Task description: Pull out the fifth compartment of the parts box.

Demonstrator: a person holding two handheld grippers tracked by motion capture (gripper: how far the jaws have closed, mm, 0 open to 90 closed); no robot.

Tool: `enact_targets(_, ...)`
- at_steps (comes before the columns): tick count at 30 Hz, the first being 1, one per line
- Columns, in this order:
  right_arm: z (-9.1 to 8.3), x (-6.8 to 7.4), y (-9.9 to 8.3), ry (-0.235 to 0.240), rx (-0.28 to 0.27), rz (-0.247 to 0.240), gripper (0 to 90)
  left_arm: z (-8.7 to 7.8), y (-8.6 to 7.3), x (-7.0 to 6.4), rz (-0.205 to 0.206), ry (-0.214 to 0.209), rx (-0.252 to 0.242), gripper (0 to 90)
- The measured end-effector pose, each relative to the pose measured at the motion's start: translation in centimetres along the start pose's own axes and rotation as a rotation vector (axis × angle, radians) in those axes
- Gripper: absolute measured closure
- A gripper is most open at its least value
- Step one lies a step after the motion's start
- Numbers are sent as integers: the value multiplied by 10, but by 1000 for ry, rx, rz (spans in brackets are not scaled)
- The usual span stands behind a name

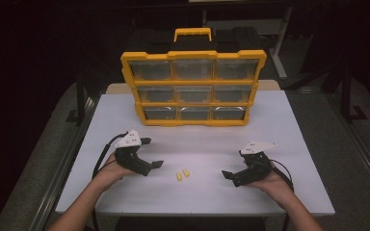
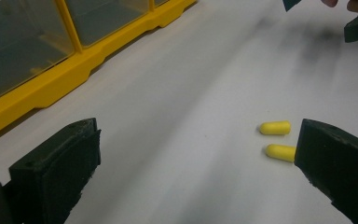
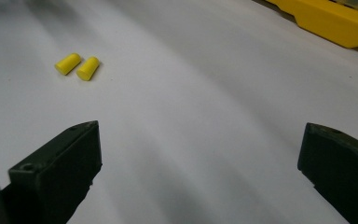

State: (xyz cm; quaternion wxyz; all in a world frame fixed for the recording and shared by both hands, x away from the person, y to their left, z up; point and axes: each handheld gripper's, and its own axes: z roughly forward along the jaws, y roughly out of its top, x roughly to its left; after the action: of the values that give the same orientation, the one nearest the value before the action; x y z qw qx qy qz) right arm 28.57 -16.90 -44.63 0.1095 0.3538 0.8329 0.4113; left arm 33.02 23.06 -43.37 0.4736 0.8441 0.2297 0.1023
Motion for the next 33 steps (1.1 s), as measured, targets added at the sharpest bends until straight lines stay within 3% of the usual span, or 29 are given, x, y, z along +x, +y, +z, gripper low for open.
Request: enact_targets(33, 3, 0, 0, 12, 7, 3, 0, 21, 15, 1, 11, -2, -25, 0)
